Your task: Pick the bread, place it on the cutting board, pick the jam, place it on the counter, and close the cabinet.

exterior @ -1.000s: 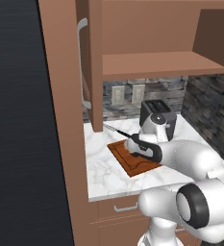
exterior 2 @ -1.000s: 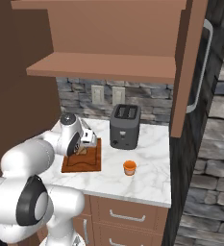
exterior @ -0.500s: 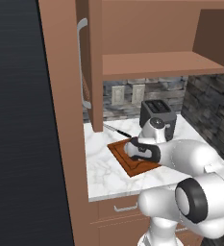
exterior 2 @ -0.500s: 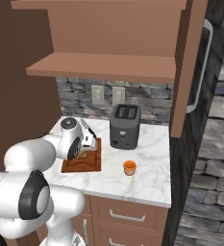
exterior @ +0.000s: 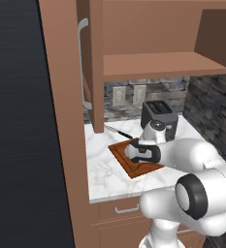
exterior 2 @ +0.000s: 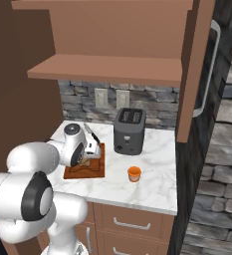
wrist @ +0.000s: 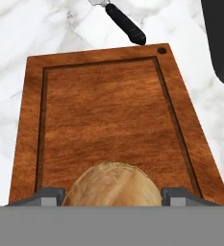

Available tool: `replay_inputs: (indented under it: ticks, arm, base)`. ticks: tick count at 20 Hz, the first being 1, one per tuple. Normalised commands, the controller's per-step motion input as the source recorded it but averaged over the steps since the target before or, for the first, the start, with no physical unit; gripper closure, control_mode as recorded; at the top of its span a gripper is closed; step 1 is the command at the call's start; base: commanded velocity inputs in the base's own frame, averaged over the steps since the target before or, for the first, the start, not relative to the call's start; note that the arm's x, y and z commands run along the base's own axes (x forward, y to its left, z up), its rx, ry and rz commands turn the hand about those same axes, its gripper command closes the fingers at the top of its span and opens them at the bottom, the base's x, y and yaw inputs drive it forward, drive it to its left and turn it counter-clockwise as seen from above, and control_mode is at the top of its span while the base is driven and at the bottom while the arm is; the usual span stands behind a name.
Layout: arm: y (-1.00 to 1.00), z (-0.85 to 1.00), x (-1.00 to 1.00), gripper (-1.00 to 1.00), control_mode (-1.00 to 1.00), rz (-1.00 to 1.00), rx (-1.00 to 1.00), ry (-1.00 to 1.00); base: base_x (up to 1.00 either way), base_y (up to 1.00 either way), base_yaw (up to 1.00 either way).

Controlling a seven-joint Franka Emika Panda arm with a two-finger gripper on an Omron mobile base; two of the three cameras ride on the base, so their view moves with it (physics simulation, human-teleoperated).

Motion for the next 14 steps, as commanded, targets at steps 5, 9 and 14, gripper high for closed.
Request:
replay_inputs:
  ticks: [5,9,14]
  arm:
    - [0.00,-0.17,0.00,1.00,-1.00,0.00,0.00,0.00]
    - [0.00,-0.16,0.00,1.00,-1.00,0.00,0.00,0.00]
    - [0.00,-0.02,0.00,-1.00,-1.00,0.00,0.00,0.01]
  base:
    - [0.00,0.00,0.00]
    - [0.00,0.00,0.00]
    - [0.00,0.00,0.00]
